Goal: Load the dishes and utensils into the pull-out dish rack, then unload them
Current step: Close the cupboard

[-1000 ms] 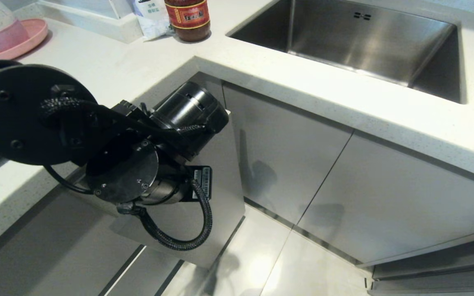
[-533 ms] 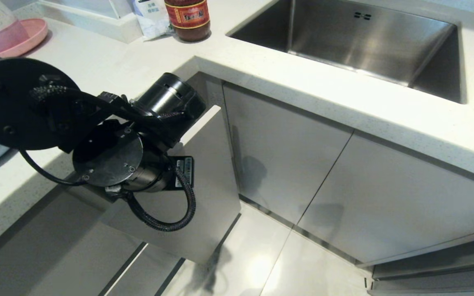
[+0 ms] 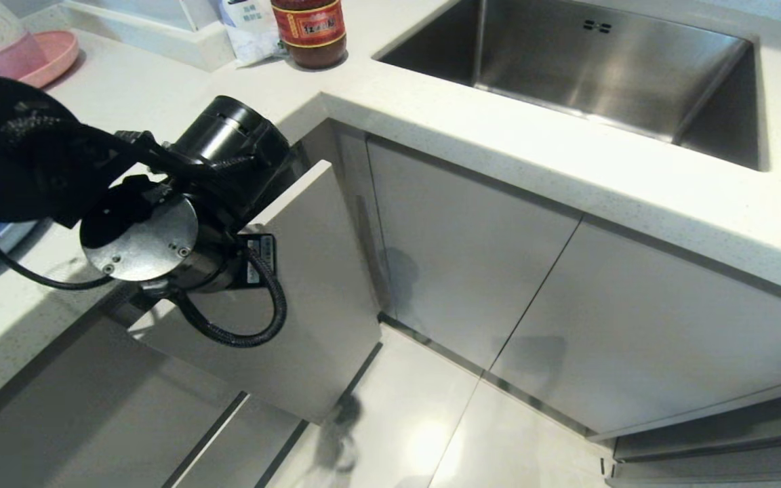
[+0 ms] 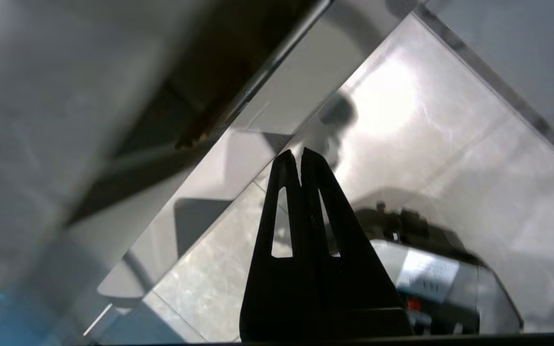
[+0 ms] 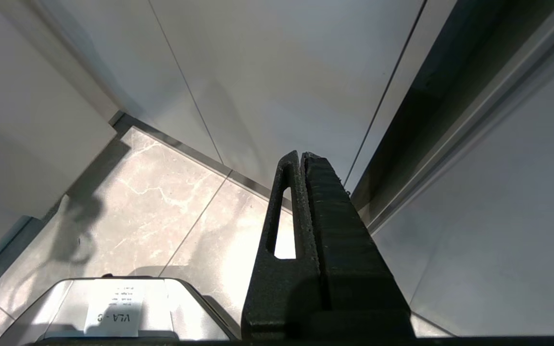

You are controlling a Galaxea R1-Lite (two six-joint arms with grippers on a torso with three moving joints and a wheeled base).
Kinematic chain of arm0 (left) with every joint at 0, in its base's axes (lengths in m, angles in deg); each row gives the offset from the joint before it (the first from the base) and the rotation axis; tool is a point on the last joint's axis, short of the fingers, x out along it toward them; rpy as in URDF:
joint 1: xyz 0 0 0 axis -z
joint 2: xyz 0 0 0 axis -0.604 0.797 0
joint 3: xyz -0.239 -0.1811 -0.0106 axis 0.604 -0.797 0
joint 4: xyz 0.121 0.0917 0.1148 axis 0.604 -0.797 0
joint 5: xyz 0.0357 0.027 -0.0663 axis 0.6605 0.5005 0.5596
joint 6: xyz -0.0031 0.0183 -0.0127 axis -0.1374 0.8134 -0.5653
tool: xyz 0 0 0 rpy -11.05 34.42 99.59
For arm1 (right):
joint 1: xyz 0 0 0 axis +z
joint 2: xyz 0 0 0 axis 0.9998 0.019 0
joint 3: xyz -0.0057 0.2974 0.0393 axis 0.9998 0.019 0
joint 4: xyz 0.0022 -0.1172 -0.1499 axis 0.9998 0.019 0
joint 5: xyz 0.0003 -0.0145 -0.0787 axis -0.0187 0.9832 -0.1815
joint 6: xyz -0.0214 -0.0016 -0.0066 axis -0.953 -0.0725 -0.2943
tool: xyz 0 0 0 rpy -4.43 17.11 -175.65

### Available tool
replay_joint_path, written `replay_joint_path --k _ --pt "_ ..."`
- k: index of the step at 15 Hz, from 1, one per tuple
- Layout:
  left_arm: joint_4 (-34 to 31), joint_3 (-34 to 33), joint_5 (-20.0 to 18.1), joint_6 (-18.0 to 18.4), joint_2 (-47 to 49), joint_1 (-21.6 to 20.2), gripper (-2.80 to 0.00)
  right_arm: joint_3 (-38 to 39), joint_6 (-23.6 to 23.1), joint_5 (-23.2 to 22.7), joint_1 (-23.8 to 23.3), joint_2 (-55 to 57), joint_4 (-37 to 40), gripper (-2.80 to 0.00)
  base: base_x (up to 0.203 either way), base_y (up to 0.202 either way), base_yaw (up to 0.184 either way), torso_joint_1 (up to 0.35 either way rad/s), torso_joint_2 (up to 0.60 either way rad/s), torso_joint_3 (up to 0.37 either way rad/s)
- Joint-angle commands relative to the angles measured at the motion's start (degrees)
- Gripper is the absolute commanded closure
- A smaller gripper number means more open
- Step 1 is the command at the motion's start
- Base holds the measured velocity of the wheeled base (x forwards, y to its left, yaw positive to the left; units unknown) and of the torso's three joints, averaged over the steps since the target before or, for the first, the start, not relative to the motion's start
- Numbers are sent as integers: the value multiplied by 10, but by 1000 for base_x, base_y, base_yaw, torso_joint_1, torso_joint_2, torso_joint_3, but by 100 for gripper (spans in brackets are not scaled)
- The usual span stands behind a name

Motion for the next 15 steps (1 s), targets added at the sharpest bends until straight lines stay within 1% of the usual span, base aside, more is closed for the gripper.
replay_joint_path --k 1,10,15 --pt "11 0 5 3 -7 -10 0 1 0 0 0 -2 0 0 0 0 0 0 0 0" --pt "13 -6 6 7 -9 -4 0 1 0 0 0 -2 0 0 0 0 0 0 0 0" --pt "15 -15 5 7 -28 23 0 1 0 0 0 -2 0 0 0 0 0 0 0 0"
